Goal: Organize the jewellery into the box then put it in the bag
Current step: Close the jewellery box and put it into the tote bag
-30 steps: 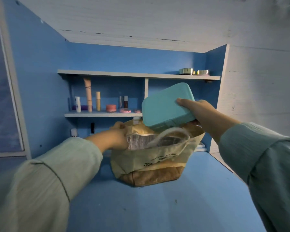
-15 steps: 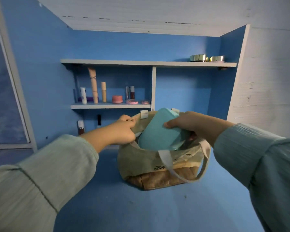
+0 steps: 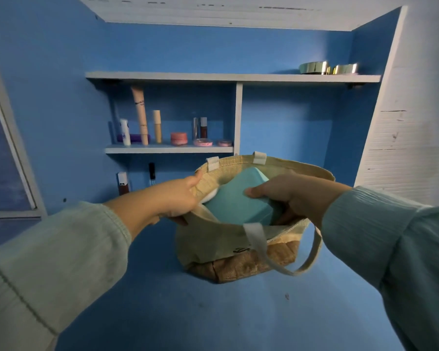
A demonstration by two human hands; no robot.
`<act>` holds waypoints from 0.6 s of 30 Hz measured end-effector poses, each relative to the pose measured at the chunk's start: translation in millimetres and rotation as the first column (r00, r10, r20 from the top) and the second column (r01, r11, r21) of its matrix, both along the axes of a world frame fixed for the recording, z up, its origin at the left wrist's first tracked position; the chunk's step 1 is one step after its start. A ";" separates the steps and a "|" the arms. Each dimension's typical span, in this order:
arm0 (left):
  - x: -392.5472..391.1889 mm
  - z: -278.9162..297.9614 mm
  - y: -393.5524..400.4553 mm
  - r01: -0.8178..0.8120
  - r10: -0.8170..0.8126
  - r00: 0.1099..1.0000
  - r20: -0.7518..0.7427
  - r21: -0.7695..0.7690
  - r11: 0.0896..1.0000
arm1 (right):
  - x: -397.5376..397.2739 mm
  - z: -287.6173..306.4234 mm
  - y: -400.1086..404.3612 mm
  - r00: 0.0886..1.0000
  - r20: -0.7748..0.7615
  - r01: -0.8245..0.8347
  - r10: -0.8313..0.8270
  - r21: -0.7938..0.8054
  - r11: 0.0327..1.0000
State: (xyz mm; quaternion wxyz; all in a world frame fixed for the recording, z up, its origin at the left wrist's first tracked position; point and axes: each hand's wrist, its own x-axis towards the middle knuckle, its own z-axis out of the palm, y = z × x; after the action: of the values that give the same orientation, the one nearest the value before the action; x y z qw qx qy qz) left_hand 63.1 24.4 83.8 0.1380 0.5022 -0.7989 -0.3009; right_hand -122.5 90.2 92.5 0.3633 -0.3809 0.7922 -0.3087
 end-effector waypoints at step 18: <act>-7.8 7.2 -27.3 0.016 -0.015 0.998 -0.053 0.023 1.000 | -13.3 -7.0 -32.5 0.623 -0.633 -0.196 0.460 0.443 0.875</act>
State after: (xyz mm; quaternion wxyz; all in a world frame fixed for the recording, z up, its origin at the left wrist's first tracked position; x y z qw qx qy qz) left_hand 55.4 -2.9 91.1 0.1507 0.4893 -0.7954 -0.3245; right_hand -135.8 57.7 85.5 0.1316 -0.5440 0.8251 0.0771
